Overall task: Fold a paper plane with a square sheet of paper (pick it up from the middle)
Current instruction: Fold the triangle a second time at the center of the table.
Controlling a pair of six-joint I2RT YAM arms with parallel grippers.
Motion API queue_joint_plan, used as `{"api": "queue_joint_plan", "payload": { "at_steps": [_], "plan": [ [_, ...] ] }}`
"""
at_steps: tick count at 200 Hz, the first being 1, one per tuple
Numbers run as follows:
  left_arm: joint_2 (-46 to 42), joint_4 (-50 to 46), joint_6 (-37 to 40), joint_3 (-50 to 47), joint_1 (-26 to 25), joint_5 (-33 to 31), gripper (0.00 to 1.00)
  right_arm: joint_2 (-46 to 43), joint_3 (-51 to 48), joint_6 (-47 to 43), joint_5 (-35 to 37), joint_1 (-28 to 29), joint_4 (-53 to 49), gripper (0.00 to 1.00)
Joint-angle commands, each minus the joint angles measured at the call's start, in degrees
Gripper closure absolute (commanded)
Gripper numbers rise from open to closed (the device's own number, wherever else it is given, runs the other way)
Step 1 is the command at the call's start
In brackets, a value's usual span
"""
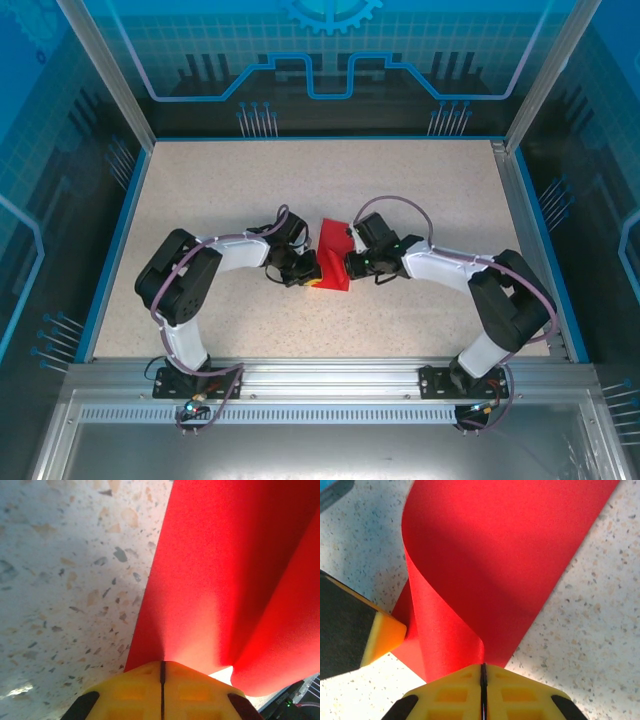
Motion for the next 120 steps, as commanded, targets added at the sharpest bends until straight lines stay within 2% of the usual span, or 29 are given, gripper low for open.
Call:
{"api": "queue_joint_plan", "payload": {
  "at_steps": [1, 63, 120],
  "plan": [
    [1.07, -6.15, 2.87, 0.32, -0.38, -5.84, 0.92, 1.45, 2.42, -0.27, -1.99, -0.97, -0.58, 0.90],
    [-0.28, -9.22, 4.97, 1.30, -0.29, -11.11, 0.93, 5.90, 6.66, -1.73, -3.10, -1.30, -2.75, 0.90],
    [0.04, -8.59, 5.34, 1.94, -0.25, -10.60, 0.92, 9.81, 9.68, -3.72, -4.06, -1.78, -4.49, 0.90]
  ]
}}
